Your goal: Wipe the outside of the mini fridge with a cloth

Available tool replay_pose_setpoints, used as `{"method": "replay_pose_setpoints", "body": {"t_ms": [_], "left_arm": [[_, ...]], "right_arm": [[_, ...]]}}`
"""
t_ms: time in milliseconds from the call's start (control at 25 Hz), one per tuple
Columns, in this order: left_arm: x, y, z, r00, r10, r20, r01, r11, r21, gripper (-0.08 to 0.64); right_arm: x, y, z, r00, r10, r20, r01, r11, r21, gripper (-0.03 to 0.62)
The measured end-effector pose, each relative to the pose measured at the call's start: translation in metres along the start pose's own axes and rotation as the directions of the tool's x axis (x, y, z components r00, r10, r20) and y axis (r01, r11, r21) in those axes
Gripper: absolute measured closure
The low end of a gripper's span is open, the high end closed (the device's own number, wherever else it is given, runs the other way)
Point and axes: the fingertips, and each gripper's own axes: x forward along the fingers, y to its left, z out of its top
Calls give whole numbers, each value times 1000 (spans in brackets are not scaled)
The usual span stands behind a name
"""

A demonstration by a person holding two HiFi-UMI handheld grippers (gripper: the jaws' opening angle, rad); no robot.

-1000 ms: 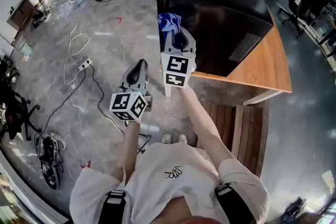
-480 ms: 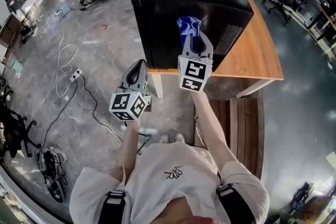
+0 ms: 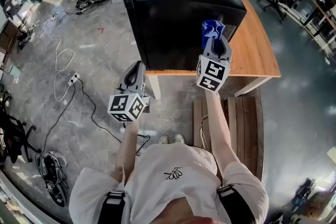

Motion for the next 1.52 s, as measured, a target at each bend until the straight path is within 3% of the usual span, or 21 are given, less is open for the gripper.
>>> {"method": "replay_pose_setpoints", "body": {"t_ms": [160,360,1040,1200,1360,1520], "left_arm": [[1,0,-2,1000,-2,-3,2,1000,-4,555],[3,-5,-2,1000,-7,-2,7,1000,7,555],[2,-1,-7,1000,6,-13,-6,1000,0,555],[4,1,-8,1000,10,-10,-10,1000,-2,555],[3,1,-8,1000,12,-6,-12,1000,-5,555],[3,3,-8,1000,14,-5,-14,1000,-5,555]], "right_arm": [[2,-37,-6,997,-79,-12,79,997,-4,530],[1,-60,-8,994,-113,-14,112,992,-57,530],[-13,-126,-24,961,-268,-69,270,963,16,531],[-33,-103,-18,976,-214,-47,217,975,57,531],[-48,-43,-12,996,-80,-32,83,991,101,531],[-49,30,-6,998,68,-6,-67,991,115,531]]}}
